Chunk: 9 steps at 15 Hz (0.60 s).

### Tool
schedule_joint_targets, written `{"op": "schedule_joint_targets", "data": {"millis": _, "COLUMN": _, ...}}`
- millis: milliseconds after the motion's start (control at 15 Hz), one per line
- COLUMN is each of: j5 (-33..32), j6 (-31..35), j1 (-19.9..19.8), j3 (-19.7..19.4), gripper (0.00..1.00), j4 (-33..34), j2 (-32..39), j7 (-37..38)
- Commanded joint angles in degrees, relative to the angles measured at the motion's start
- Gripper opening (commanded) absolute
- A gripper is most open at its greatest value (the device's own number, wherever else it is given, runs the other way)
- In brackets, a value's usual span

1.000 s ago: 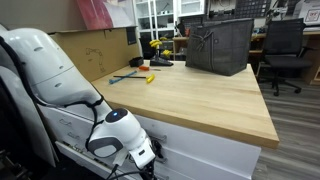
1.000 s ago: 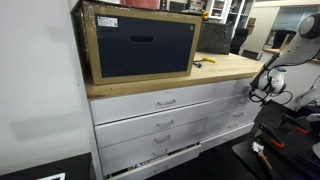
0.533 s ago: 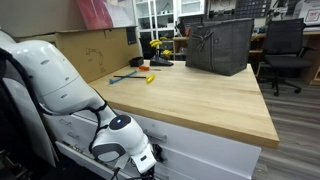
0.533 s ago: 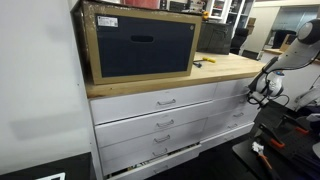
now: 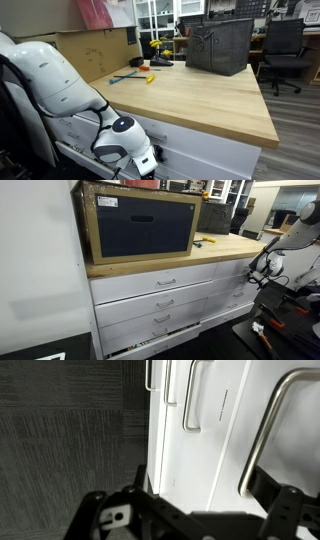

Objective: Open the right top second drawer

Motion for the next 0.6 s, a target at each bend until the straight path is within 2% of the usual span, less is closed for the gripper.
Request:
{"op": "schedule_joint_targets", "data": {"millis": 0, "j5": 2.44, "j6": -7.61, "j1": 1.60, "j3": -2.29, "gripper": 1.00, "j4": 3.25, "j2": 2.20, "j7": -0.80}}
{"op": "schedule_joint_targets", "data": {"millis": 133, "j5": 3.19, "j6": -9.92, "j1": 1.59, "j3": -3.28, "gripper": 1.00, "j4": 3.15, "j2": 1.95, "j7": -0.89}}
{"op": "schedule_joint_targets", "data": {"millis": 533, "j5": 2.54, "j6": -9.05, "j1": 0.08, "j3": -3.14, "gripper": 1.00, "j4": 1.17, "j2": 2.18, "j7": -3.83}}
